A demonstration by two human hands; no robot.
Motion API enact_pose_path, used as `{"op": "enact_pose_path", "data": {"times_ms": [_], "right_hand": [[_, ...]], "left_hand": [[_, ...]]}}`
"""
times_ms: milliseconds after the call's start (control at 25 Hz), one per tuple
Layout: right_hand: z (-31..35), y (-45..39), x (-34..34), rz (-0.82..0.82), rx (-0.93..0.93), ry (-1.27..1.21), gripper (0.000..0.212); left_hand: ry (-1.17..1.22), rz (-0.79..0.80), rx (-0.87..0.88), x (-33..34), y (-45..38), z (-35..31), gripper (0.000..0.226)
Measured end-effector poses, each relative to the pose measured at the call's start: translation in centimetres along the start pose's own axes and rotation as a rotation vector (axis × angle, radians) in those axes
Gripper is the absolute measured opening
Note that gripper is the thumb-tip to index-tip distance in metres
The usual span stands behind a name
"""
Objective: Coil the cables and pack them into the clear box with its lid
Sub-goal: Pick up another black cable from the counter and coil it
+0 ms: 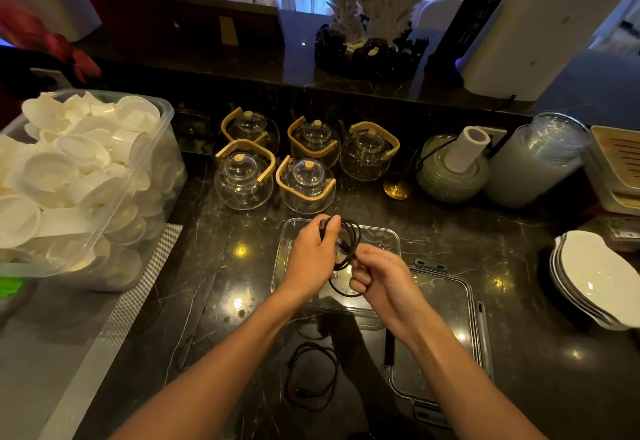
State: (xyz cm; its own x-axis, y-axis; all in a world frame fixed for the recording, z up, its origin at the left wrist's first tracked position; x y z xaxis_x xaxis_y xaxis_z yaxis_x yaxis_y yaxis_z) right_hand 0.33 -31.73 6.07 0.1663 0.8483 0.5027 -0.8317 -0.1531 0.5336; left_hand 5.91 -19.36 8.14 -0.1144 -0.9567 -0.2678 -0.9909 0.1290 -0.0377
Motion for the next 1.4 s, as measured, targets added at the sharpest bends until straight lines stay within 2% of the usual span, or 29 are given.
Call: {"op": "enact_pose_path", "data": {"times_ms": [120,200,280,440,520,600,720,760,880,960,1080,1160,1280,1360,1400], "right_hand": [[-0.1,0.0,0.9,0.028,-0.016,-0.060,0.018],[0.1,-0.3,1.0,-0.156,-0.071,0.190,0.015],[0.8,0.2,0.8,-0.370,-0.195,0.511,0.023],[1.9,1.5,0.7,-0.558,-0.586,1.045,0.023],[2.3,1.6,0.6,-0.598,-0.704,1.135,0.012],[3.2,1.5,-0.2,-0.583,-0.661,0.906,0.007],[5.0,1.4,-1.6,-0.460,-0.426,0.264,0.011],[5.5,1.6,-1.7,-0.409,-0.369,0.127,0.011],[6.5,2.0,-1.8,-0.319,-0.317,-0.039,0.012],[6.3,1.3,-2.8,-0.322,-0.269,-0.123,0.012],[4.9,-0.9,-4.2,-0.275,-0.061,-0.141,0.007],[3.7,-1.5,-3.9,-0.199,0.070,0.005,0.009],[2.7,-1.6,-2.1,-0.085,0.104,0.290,0.015],[2.2,-1.6,-1.4,-0.041,0.099,0.311,0.018],[1.9,-1.6,-1.0,-0.013,0.105,0.245,0.019]], "left_hand": [[-0.073,0.011,0.027,0.2,0.1,0.3,0.030],[-0.122,0.058,0.028,0.7,0.1,0.5,0.028],[-0.184,0.108,0.052,1.1,0.1,0.5,0.025],[-0.251,0.115,0.099,1.4,0.2,0.7,0.024],[-0.261,0.124,0.085,1.5,0.4,1.3,0.024],[-0.268,0.143,0.053,1.5,0.6,2.2,0.026],[-0.174,0.091,-0.049,0.6,0.6,3.4,0.032],[-0.142,0.071,-0.077,0.1,0.5,3.5,0.033],[-0.058,0.046,-0.077,-0.6,0.1,2.6,0.033],[-0.018,0.036,-0.026,-0.7,0.0,1.2,0.034],[0.022,0.116,0.067,-0.1,0.1,-0.9,0.030],[0.013,0.167,0.110,0.1,0.2,-1.7,0.028],[-0.024,0.196,0.147,0.2,0.3,-2.1,0.027],[-0.038,0.154,0.151,0.0,0.1,-1.8,0.024],[-0.034,0.123,0.142,-0.3,0.0,-1.6,0.022]]}}
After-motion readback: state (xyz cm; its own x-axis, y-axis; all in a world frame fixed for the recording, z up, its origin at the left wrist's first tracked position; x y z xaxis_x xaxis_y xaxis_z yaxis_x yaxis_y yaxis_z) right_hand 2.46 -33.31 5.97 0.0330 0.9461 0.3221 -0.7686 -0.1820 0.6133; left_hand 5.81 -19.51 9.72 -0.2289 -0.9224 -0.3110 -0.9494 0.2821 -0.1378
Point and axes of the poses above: each hand's wrist, its own y-axis away from the middle knuckle, its own x-axis out of the palm, z = x × y, the point moved 6 cm from there along -y, towards the middle knuckle, and after that the axes turned 8 degrees about x, right-handed, at the moved point
